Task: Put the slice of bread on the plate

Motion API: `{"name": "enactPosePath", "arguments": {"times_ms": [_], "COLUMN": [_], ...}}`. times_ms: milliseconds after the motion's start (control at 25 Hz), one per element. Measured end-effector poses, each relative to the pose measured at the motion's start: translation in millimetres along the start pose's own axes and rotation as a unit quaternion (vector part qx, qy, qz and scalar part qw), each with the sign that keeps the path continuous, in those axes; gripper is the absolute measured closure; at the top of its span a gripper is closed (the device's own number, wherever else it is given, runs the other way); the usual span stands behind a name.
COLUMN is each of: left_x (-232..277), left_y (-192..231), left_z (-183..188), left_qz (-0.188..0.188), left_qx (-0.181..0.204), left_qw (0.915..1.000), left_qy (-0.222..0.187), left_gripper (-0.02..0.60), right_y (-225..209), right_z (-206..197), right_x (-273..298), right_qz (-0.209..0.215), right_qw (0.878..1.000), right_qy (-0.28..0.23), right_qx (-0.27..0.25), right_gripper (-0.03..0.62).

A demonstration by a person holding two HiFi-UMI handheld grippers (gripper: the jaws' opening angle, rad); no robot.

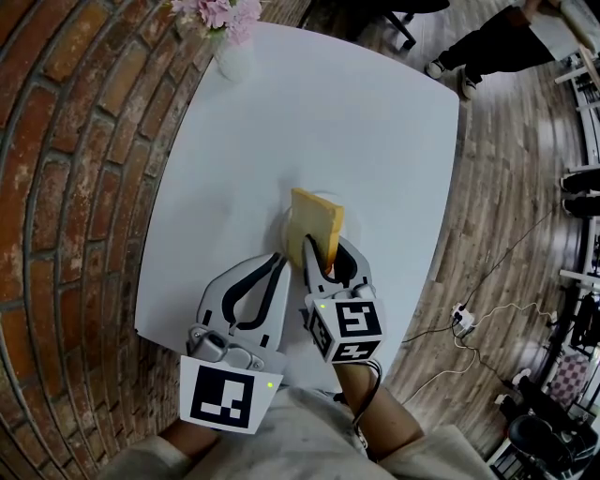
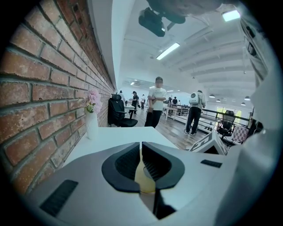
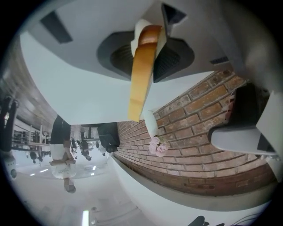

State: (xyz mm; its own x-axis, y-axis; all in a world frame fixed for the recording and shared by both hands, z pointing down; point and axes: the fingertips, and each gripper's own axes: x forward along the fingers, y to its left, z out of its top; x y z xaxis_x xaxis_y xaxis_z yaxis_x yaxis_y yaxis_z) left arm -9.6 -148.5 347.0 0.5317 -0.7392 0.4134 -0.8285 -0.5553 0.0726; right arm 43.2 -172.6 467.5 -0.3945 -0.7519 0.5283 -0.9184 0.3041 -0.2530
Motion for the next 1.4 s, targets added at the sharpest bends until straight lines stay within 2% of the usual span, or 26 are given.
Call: {"name": "enactPosePath", "arguments": {"times_ms": [360,400,480,640,920,1080,1200,1400], "left_x": [0,0,-1,0,0,-1,-1,-3], "left_y": [-1,-1,0,1,1,1,1,0], "left_z": [1,1,0,1,1,1,1,0], "left_qz": [0.001,0.001,0.001,0.001,-0.003,-0.003,-0.004,-0.005], "left_qx": [-0.002,-0.002,-0.003,-0.005,-0.003,-0.001,-0.002,-0.002], "left_qw": [1.0000,1.0000,1.0000,1.0000,1.0000,1.0000,1.0000,1.0000], "left_qy": [-0.001,-0.001,-0.001,-0.002,-0.001,-0.001,-0.003,-0.002], "left_gripper": [0.557,0.557,0.557,0.557,0.557,0.557,0.557,0.557], "right_y": [-8,-10,-14,-22,-24,-31,-34,-37], "right_z": [0,-1,-7,-16,-15,-24,-28,-28], "right_x": [1,2,5,7,7,9,9,8], "right_qz": [-0.034,-0.039,-0.044,-0.053,-0.067,-0.077,-0.083,-0.101], "right_qw": [0.999,0.998,0.997,0.997,0.995,0.993,0.993,0.989], "right_qy": [0.003,0.008,0.025,0.039,0.043,0.065,0.068,0.074], "right_qx": [-0.042,-0.050,-0.058,-0.050,-0.065,-0.056,-0.049,-0.074], "right_gripper": [0.450,0.428,0.341,0.327,0.308,0.227,0.221,0.198]}}
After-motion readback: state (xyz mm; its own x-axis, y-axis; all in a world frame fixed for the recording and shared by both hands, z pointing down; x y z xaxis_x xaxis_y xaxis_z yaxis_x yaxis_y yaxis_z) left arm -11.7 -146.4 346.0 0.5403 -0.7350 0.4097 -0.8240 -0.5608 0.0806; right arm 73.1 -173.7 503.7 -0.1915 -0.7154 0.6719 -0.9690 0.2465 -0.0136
